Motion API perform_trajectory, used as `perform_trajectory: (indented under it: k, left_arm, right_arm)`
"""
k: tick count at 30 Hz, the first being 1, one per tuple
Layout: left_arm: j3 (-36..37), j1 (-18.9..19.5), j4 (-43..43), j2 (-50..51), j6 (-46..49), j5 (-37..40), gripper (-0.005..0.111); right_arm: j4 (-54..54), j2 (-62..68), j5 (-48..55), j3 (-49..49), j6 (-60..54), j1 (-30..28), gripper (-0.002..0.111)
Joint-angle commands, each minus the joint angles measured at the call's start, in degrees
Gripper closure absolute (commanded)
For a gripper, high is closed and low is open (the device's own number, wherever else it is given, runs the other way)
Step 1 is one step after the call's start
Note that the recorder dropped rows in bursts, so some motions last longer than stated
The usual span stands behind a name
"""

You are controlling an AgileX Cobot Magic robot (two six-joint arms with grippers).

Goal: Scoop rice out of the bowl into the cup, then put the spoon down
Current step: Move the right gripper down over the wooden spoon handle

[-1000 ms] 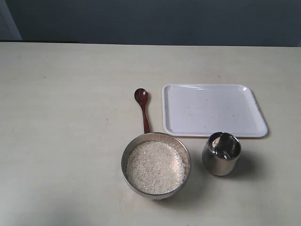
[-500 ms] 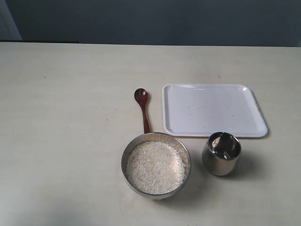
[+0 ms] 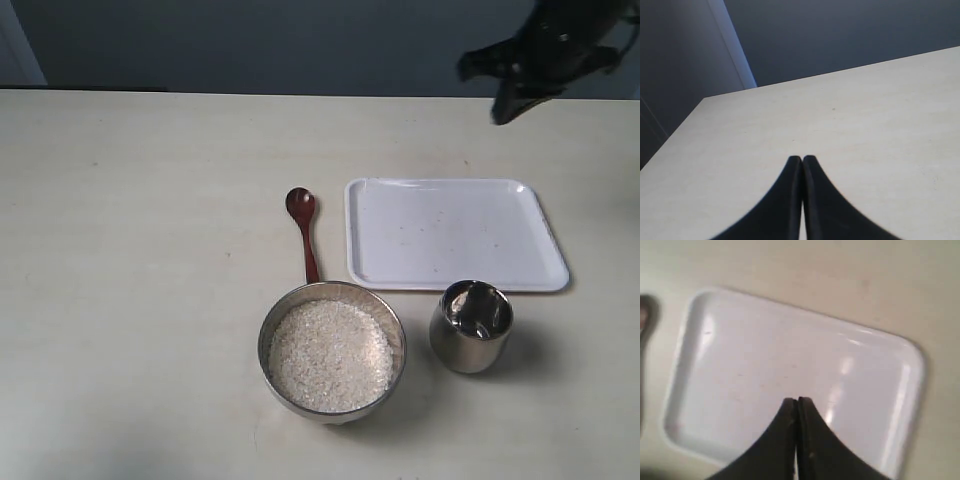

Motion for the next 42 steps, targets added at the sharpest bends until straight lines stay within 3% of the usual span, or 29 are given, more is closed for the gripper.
perform_trajectory:
  k: [1,7,9,11,15,16,18,23,35,42]
  left_arm:
    - [-0.14,0.10,-0.11,-0.26,-0.40,-0.78,0.106]
    - [-0.14,0.10,-0.11,-0.26,-0.40,-0.78,0.106]
    - [-0.14,0.10,-0.11,-0.26,-0.40,-0.78,0.106]
    - [-0.14,0.10,-0.11,-0.26,-0.40,-0.78,0.106]
    - [-0.14,0.10,-0.11,-0.26,-0.40,-0.78,0.106]
    - [-0.14,0.10,-0.11,-0.26,-0.40,-0.78,0.106]
    - [-0.14,0.10,-0.11,-0.26,-0.40,-0.78,0.106]
    - [-0.14,0.10,-0.11,-0.26,-0.40,-0.78,0.106]
    - [-0.14,0.10,-0.11,-0.26,-0.40,-0.78,0.106]
    - [-0.14,0.10,-0.11,-0.26,-0.40,-0.78,0.106]
  right_arm:
    - [-2.74,1.27,-3.11,-0.36,-2.53,9.20,0.109]
    - [-8.21,1.78,-2.30,-0.98,-2.31,18.98,0.109]
    - [-7.92,1.78,-1.77,-0.98,-2.26,20.63,0.103]
    - [-5.96,1.78,-1.21,-0.98,-2.26,21.66,0.091]
    - [-1.44,1.92,-0.26,-0.98,-2.15,22.49,0.048]
    - [-0.67,2.18,-0.42,-0.98,-2.15,22.60,0.044]
    - [1.43,3.11,-0.55,-0.98,-0.86,22.60,0.045]
    - [4.16,7.13,-0.27,-0.98,0.76,22.60,0.060]
    - [5.97,12.92,-1.59,-0.98,0.84,25.20,0.057]
    - [0.11,15.60,-3.30,-0.98,4.18,26.52,0.057]
